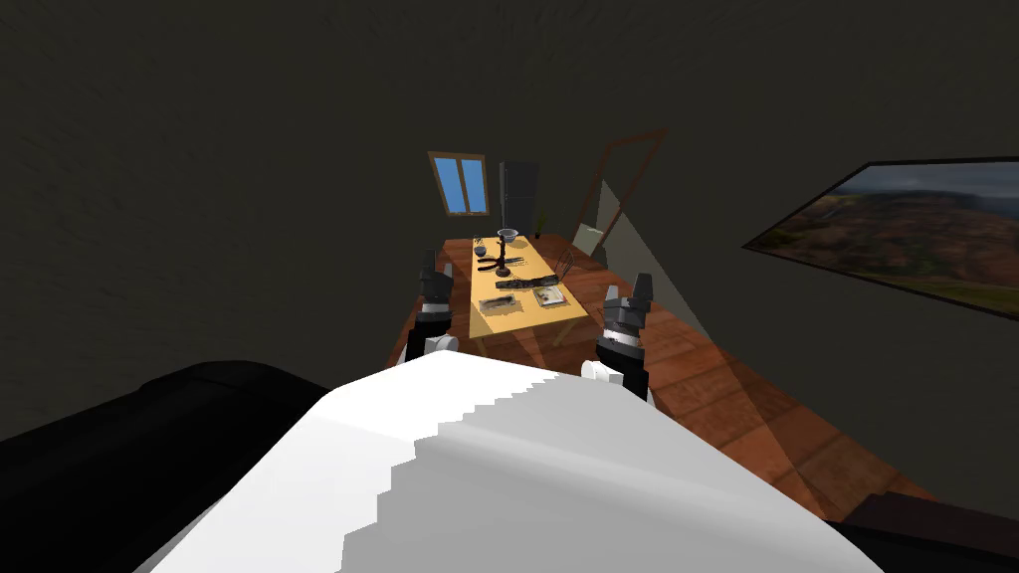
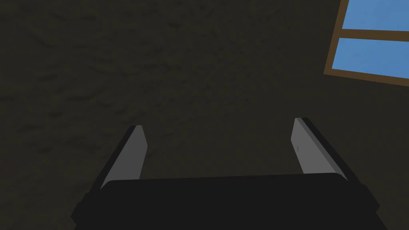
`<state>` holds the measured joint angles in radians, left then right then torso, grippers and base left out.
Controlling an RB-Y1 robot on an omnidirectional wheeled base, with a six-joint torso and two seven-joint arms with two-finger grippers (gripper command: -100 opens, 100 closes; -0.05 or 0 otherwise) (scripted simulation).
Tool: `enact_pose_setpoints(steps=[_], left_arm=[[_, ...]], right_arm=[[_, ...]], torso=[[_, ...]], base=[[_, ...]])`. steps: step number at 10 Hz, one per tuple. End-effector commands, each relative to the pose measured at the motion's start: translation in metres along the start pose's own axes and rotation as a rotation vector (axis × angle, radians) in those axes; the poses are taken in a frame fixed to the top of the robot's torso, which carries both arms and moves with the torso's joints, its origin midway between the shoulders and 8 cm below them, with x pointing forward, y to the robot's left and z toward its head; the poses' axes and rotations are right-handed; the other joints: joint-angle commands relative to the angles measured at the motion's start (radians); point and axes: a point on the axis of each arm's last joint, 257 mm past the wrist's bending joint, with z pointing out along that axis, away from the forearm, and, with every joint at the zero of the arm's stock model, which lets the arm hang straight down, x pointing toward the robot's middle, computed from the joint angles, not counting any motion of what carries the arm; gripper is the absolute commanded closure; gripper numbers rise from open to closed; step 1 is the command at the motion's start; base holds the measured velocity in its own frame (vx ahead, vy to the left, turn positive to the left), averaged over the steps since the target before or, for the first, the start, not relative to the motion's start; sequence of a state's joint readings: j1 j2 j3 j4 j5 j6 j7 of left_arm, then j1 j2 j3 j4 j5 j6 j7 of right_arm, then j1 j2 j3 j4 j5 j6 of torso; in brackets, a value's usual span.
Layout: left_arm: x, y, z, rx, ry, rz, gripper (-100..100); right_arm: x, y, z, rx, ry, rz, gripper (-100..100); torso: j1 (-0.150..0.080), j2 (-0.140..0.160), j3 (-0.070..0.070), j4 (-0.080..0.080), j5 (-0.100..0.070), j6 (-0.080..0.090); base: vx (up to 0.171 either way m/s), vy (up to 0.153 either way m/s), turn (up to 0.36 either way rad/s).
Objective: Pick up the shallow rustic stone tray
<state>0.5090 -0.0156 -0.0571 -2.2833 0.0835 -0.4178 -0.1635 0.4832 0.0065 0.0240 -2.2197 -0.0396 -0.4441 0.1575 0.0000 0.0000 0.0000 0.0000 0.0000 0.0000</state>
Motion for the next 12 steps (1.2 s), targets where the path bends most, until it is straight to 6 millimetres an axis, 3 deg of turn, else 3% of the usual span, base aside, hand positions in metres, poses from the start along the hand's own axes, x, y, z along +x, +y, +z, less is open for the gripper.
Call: enact_pose_setpoints(steps=[1,4,12], left_arm=[[0.005,0.006,0.000,-0.009,0.036,0.015,-100],[0.014,0.029,0.003,-0.051,0.106,0.046,-100],[0.024,0.119,0.016,-0.221,0.181,0.087,-100]], right_arm=[[0.000,0.000,0.000,0.000,0.000,0.000,0],[0.000,0.000,0.000,0.000,0.000,0.000,0],[0.000,0.000,0.000,0.000,0.000,0.000,0]], torso=[[0.000,0.000,0.000,0.000,0.000,0.000],[-0.004,0.002,0.001,0.000,-0.001,0.000],[-0.006,0.005,0.003,0.001,-0.001,0.000]], base=[[-0.012,-0.019,-0.011],[-0.045,-0.068,-0.024],[-0.081,-0.121,-0.042]])
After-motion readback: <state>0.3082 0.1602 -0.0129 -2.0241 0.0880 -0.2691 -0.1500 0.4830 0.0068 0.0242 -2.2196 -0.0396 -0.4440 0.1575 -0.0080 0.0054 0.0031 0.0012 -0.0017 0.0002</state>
